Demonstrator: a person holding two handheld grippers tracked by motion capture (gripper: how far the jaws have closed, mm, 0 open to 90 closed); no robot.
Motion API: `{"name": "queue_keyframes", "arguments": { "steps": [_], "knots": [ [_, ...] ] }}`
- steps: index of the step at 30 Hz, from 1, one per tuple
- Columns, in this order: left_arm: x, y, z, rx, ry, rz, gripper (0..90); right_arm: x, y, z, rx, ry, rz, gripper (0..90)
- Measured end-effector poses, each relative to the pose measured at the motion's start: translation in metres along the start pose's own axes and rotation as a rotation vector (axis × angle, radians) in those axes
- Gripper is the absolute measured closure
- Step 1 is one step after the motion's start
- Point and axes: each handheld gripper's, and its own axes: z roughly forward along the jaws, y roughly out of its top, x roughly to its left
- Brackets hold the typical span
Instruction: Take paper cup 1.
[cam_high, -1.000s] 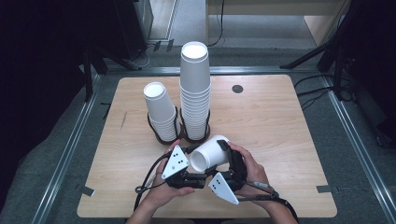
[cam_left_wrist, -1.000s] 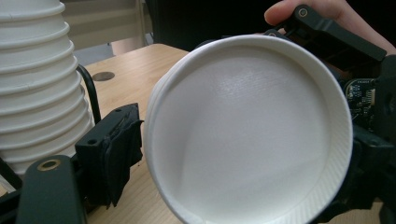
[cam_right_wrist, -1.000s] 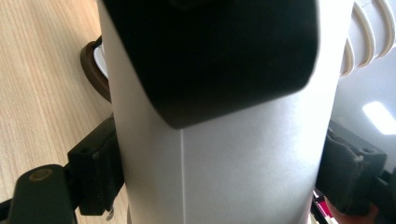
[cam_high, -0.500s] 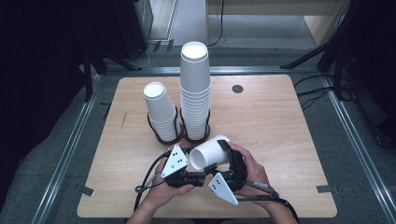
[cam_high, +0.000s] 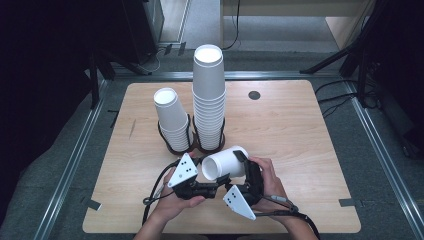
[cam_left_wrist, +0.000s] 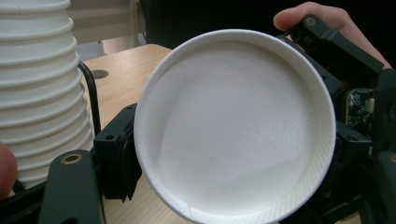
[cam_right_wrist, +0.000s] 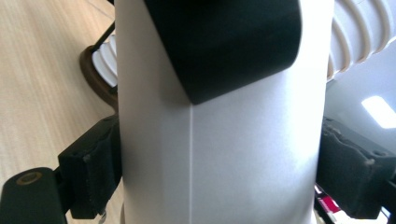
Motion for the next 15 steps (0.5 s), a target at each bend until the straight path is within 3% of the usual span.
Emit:
{"name": "queue_keyframes", "arguments": {
  "steps": [4, 10, 15],
  "knots": [
    [0.001, -0.001, 0.000, -0.001, 0.029, 0.010, 23.3, -0.001, 0.001, -0.001, 0.001, 0.005, 0.006, 9.9],
    [0.010, -0.004, -0.002, -0.019, 0.050, -0.034, 23.5, -0.001, 0.002, -0.003, 0.010, 0.029, 0.018, 0.0],
    [0.012, -0.007, -0.001, -0.027, 0.077, -0.015, 23.5, -0.004, 0.004, -0.006, 0.013, 0.054, 0.080, 0.0]
  ]
}}
